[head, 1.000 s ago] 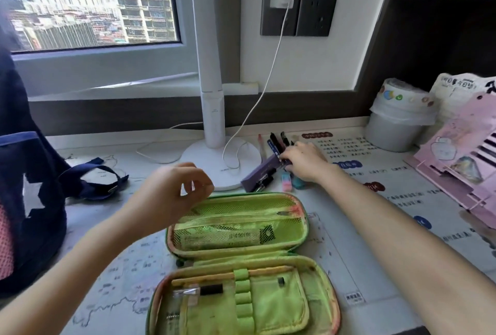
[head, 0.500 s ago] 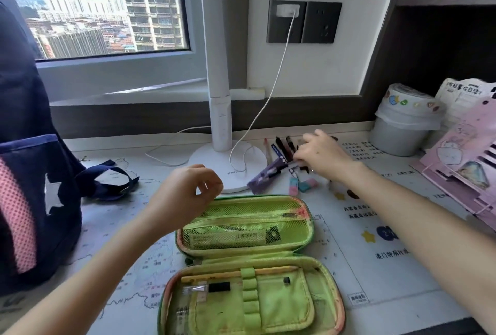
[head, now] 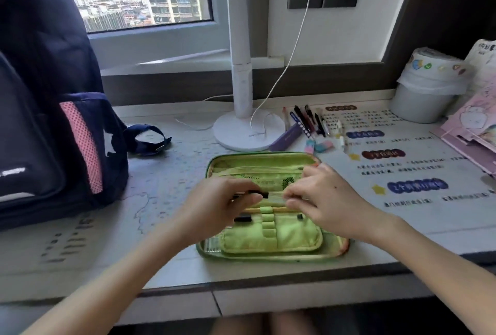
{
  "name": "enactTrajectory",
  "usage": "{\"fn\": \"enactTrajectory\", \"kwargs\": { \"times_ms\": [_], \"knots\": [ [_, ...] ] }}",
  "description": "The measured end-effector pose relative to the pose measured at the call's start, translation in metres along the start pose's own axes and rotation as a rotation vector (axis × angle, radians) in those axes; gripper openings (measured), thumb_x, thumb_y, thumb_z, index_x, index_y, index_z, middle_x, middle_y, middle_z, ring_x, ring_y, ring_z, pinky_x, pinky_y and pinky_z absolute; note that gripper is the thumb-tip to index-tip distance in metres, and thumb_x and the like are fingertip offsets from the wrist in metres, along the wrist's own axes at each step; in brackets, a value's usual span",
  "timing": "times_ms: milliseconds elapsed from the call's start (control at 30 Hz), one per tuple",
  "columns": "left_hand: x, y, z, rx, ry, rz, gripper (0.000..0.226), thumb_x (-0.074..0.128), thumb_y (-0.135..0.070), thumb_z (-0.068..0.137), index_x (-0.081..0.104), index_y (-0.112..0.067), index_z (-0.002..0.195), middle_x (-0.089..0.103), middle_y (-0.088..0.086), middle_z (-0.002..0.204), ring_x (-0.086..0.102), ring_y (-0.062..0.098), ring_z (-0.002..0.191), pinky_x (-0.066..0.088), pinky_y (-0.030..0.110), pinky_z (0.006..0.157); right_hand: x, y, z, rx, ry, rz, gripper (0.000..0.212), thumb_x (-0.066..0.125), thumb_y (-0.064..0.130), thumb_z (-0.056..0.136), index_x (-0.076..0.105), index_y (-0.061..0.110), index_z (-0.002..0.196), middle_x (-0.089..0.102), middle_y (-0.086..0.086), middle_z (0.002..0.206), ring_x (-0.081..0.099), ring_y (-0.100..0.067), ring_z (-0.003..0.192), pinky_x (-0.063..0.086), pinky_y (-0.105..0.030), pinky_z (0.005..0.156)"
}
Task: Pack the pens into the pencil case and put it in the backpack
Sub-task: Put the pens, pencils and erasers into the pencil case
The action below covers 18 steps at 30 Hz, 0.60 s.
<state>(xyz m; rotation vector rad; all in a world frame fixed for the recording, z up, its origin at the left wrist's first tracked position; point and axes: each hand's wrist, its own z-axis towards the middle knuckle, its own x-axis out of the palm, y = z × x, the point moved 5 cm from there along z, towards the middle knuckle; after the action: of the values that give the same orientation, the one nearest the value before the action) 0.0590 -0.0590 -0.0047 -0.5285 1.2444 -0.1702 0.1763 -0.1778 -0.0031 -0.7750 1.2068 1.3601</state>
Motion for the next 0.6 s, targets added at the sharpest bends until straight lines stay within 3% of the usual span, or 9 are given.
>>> {"fn": "enactTrajectory", "kwargs": {
  "times_ms": [67,133,267,367,600],
  "knots": [
    [0.0,0.014,-0.022,-0.073,-0.016,-0.111,0.021,0.055,-0.035,0.088,0.069,-0.024,0.1,0.068,-0.022,0.078,0.064,-0.002,0.071,0.051,0.019,0.068,0.007,0.001,-0.007,0.07,0.008,0.18,0.024,0.053,0.042,0.09,0.072,0.026,0.09,0.054,0.023,0.072,0.044,-0.002,0.078,0.03,-0.024,0.079],
    [-0.007,0.033,-0.046,-0.143,-0.046,-0.104,0.016,0.06,-0.027,0.087,0.07,-0.024,0.097,0.064,-0.026,0.072,0.061,-0.006,0.072,0.045,0.01,0.064,0.011,-0.001,-0.014,0.113,-0.066,0.27,0.024,0.053,0.04,0.09,0.072,0.025,0.093,0.056,0.025,0.076,0.047,0.002,0.082,0.033,-0.026,0.085],
    [-0.022,0.054,-0.08,-0.158,-0.064,-0.037,0.021,0.059,-0.034,0.082,0.072,-0.022,0.093,0.061,-0.01,0.075,0.056,0.004,0.073,0.042,0.016,0.061,0.026,-0.014,-0.028,0.201,-0.147,0.287,0.025,0.052,0.034,0.091,0.072,0.019,0.09,0.068,0.012,0.085,0.056,-0.014,0.086,0.041,-0.038,0.088],
    [-0.028,0.059,-0.087,-0.152,-0.101,0.003,0.012,0.063,-0.019,0.084,0.073,-0.016,0.092,0.064,-0.003,0.08,0.057,0.004,0.076,0.042,0.011,0.064,0.033,-0.016,-0.032,0.217,-0.203,0.279,0.024,0.056,0.028,0.091,0.072,0.013,0.084,0.07,0.005,0.081,0.059,-0.018,0.082,0.044,-0.041,0.084],
    [-0.015,0.051,-0.063,-0.041,-0.058,0.01,0.025,0.056,-0.035,0.08,0.072,-0.021,0.093,0.064,-0.011,0.077,0.057,-0.001,0.068,0.04,0.011,0.056,0.034,-0.017,-0.033,0.23,-0.241,0.238,0.031,0.05,0.033,0.087,0.072,0.013,0.08,0.07,0.005,0.078,0.059,-0.018,0.079,0.042,-0.034,0.076]
  ]
}}
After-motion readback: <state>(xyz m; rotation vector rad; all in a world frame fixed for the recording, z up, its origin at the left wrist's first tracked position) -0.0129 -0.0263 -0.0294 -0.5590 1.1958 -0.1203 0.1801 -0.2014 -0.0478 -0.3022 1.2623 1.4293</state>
